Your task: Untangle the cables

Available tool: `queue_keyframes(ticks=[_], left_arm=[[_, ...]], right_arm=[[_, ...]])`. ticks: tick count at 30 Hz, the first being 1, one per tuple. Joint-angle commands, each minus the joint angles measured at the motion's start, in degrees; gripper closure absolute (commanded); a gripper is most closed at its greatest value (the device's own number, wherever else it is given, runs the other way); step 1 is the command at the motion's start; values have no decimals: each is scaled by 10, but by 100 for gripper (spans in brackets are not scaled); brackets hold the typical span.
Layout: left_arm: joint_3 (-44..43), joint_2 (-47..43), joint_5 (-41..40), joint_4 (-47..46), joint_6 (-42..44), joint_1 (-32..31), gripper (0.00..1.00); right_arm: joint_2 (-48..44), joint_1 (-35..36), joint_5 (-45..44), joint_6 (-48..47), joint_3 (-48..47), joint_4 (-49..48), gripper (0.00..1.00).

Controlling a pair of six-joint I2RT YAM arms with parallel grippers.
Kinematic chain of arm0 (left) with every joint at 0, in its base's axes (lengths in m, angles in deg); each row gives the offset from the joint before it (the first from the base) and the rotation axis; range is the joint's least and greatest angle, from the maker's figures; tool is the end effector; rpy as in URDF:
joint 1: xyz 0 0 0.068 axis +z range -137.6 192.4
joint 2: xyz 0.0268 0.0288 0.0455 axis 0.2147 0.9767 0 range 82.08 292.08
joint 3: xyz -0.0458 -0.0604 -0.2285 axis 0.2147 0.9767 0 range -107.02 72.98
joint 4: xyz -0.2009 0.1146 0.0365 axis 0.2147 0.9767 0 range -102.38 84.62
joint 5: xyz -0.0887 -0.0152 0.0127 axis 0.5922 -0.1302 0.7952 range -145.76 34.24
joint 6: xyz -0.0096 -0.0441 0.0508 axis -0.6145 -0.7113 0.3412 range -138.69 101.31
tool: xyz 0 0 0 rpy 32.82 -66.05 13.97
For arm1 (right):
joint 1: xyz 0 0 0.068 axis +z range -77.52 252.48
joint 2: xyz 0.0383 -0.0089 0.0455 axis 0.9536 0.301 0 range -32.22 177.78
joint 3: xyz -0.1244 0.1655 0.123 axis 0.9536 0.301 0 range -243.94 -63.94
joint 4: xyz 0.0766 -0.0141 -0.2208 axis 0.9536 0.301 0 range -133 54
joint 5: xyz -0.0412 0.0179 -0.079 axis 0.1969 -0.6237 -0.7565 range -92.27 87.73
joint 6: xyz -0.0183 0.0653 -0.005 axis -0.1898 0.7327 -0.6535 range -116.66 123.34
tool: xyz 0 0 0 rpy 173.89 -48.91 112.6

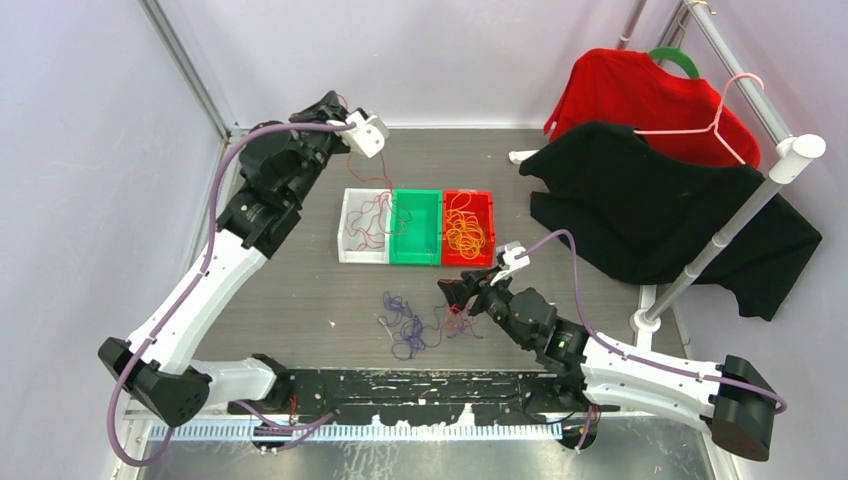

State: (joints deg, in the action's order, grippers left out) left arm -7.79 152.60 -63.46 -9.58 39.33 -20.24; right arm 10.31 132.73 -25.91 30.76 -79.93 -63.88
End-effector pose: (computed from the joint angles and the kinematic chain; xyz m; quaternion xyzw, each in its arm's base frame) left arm 0.2326 -0.1403 0.4450 0.4326 0.4987 0.2079 0.7217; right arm 0.1148 0.1567 0.2145 -0.0731 0.7347 0.3456 0.5792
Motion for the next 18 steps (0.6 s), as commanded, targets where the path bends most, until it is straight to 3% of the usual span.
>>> queue_keyframes(ticks=[1,7,18], left_arm=[[-20,7,10,-57,10,50,100],[-48,18,39,-68,2,113,100],[22,4,79,-26,-4,116,100]], right_arm=[[-15,1,-16,15,2,-8,34],[-8,0,-17,25,6,-10,35],[-13,0,-28,33,15,-10,36]])
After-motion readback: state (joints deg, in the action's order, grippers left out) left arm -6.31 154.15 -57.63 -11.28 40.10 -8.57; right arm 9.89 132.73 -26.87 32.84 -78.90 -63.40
